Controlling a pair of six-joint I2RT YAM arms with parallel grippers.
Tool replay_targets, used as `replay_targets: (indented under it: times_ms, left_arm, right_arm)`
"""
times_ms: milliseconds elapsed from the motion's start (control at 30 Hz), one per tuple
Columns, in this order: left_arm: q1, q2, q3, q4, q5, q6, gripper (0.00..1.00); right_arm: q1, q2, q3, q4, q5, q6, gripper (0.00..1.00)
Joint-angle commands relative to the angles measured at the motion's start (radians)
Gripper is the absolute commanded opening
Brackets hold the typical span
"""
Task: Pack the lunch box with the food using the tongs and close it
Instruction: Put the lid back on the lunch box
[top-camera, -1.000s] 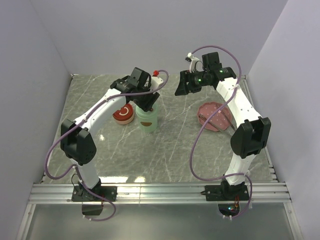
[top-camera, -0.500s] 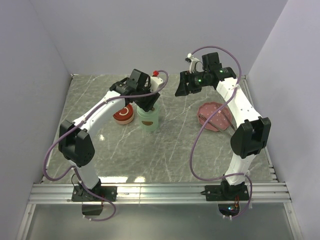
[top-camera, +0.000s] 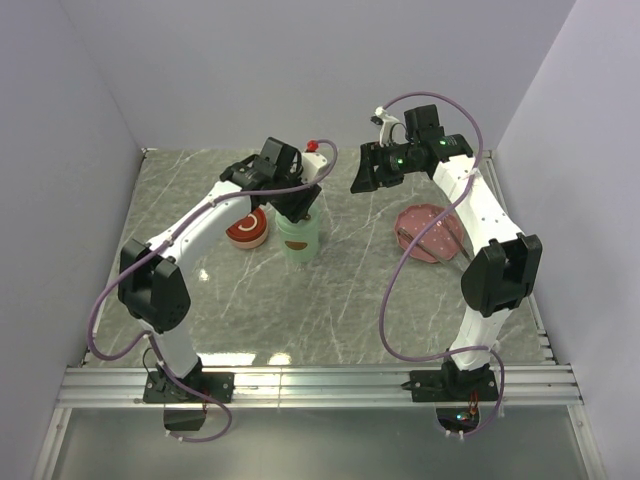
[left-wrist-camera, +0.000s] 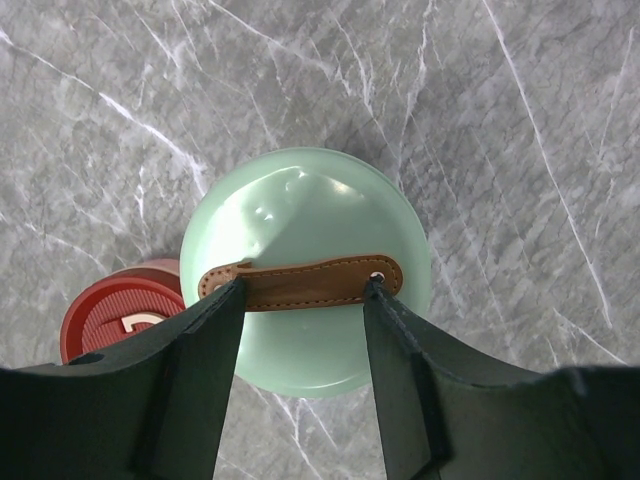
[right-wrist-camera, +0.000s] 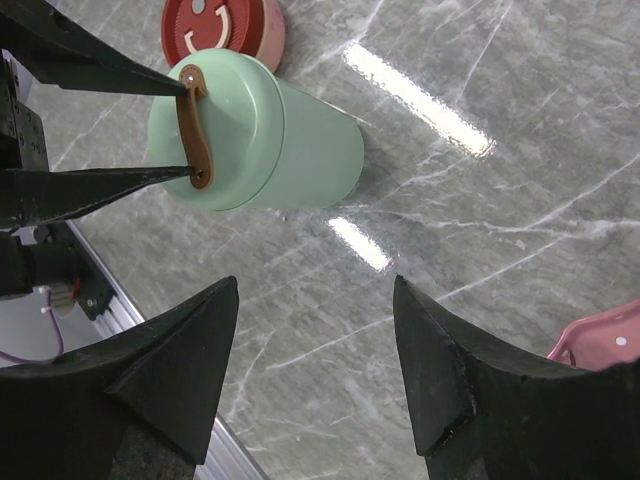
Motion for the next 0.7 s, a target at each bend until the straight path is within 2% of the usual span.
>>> replay_targets:
  times_ms: [0, 367, 667]
  left_arm:
    - [-0.015, 0.138, -0.075, -0.317, -0.008, -0.006, 0.59]
    - [-0.012, 0.115, 0.213, -0.346, -0.063, -0.012, 0.61]
    - [0.010, 0.125, 0.348, -0.317, -0.124, -0.015, 0.64]
  right_arm:
    - [-0.008, -0.045, -0.002, -0.004, -0.013, -0.012, 0.71]
    - [-0.007, -0.054, -0.030, -0.004, -0.017, -0.020, 0.71]
    - [-0.007, -0.071, -0.088, 0.008, -0.019, -0.031, 0.71]
